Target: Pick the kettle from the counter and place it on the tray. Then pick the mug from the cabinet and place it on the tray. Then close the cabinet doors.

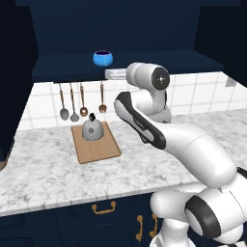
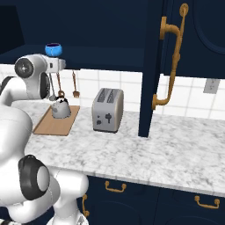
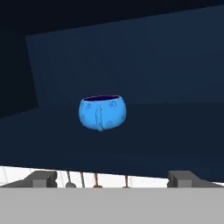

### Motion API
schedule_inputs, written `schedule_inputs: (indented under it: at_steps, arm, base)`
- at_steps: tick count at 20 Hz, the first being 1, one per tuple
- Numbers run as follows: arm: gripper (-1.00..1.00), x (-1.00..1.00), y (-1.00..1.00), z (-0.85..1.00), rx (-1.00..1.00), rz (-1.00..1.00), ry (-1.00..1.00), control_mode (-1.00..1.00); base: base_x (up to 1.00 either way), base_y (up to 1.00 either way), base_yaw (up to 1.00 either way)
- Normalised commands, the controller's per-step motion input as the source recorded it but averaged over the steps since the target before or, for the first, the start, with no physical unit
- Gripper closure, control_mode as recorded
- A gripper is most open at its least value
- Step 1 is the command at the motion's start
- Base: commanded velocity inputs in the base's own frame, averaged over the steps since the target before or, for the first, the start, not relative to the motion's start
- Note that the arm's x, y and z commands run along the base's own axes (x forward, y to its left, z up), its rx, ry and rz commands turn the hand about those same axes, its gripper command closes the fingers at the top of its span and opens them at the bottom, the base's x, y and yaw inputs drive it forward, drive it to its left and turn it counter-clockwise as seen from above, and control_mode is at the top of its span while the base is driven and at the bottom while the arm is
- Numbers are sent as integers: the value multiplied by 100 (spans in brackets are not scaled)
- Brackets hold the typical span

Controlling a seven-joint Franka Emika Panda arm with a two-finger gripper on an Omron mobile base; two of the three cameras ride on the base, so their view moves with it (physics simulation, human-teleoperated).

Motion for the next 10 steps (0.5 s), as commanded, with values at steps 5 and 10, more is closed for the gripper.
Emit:
schedule_inputs:
  at_steps: [5,10]
  arm:
    - [-100,27,5,7,0,0,0,-100]
    - [-100,32,18,9,0,-1,0,-100]
  base:
    - [0,0,0]
    - [0,0,0]
